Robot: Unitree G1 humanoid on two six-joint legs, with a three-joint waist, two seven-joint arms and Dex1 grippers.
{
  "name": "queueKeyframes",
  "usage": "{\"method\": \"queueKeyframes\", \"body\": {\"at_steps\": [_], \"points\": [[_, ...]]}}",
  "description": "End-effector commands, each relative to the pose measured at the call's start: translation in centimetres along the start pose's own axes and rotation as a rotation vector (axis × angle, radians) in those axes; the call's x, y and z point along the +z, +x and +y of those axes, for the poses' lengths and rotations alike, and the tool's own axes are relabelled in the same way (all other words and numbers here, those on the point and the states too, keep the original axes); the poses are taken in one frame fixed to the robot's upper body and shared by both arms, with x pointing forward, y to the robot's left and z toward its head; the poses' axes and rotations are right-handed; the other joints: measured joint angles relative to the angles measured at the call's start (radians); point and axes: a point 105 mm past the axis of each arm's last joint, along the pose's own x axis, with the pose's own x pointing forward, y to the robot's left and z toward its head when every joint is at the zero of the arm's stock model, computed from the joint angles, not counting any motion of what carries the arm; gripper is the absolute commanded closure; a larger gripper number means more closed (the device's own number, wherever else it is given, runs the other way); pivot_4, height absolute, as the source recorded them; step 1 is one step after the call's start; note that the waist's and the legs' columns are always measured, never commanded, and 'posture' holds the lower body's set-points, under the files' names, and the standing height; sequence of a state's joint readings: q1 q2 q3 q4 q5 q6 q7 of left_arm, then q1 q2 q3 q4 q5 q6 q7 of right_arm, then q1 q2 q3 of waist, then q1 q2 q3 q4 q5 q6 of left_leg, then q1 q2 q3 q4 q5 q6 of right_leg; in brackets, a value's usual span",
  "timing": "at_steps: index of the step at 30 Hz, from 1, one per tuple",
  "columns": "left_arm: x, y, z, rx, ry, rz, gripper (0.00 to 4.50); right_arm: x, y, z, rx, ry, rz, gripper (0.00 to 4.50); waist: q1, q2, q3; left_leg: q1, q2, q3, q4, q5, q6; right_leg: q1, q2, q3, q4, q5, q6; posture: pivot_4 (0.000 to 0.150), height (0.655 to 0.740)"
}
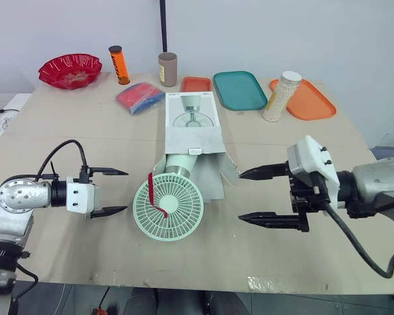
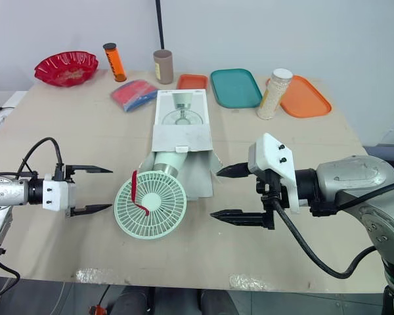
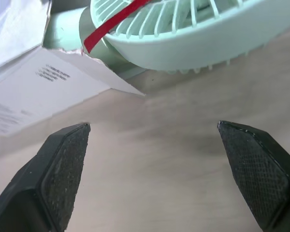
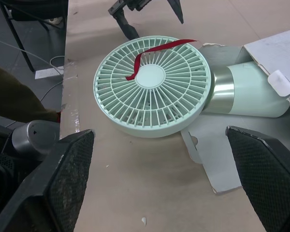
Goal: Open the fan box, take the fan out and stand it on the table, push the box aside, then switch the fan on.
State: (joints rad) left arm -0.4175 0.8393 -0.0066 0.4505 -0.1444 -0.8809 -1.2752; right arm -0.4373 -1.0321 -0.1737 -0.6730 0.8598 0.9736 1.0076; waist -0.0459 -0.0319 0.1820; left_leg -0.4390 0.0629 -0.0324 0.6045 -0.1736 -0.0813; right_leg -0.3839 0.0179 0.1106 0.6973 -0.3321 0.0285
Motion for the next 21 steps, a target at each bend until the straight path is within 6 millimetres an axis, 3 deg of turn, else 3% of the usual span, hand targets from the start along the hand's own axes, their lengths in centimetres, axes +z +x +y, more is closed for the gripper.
{"method": "queueKeyframes", "body": {"at_steps": [1, 4, 8, 14, 21], "points": [[0.8, 0.4, 0.2, -0.028, 0.179, -0.057, 0.0, 0.5, 0.0, 0.3, -0.003, -0.045, -0.003, 0.05, 0.0, 0.0, 0.0, 0.0, 0.0, 0.0, 0.0, 0.0, 0.0, 0.0, 0.0, 0.0, 0.0, 0.0, 0.0, 0.15, 0.74], [1.1, 0.9, 0.2, -0.033, 0.323, -0.096, 0.0, 0.5, 0.0, 0.5, -0.005, -0.048, -0.005, 0.05, 0.0, 0.0, 0.0, 0.0, 0.0, 0.0, 0.001, 0.0, 0.0, 0.0, 0.0, 0.0, 0.001, 0.0, 0.0, 0.15, 0.74], [1.7, 1.8, 1.8, 0.036, 0.462, -0.149, 0.0, 0.5, 0.1, 0.6, -0.013, -0.05, -0.006, 0.05, 0.0, 0.0, 0.0, 0.0, 0.0, -0.001, 0.003, 0.0, 0.0, 0.001, 0.0, 0.0, 0.002, 0.0, 0.0, 0.15, 0.74], [2.6, 3.1, 2.8, 0.064, 0.583, -0.202, 0.0, 0.5, 0.2, 0.6, -0.017, -0.053, -0.01, 0.05, -0.001, 0.0, -0.001, 0.0, -0.001, -0.001, 0.005, -0.001, 0.002, 0.002, 0.001, -0.001, 0.002, 0.0, 0.001, 0.15, 0.74], [3.0, 4.0, 0.8, -0.048, 0.64, -0.219, 0.0, 0.7, 0.3, 0.7, -0.015, -0.057, -0.012, 0.05, -0.001, 0.0, -0.001, 0.0, 0.0, -0.001, 0.006, -0.001, 0.002, 0.003, 0.001, -0.001, 0.003, 0.0, 0.001, 0.15, 0.74]]}}
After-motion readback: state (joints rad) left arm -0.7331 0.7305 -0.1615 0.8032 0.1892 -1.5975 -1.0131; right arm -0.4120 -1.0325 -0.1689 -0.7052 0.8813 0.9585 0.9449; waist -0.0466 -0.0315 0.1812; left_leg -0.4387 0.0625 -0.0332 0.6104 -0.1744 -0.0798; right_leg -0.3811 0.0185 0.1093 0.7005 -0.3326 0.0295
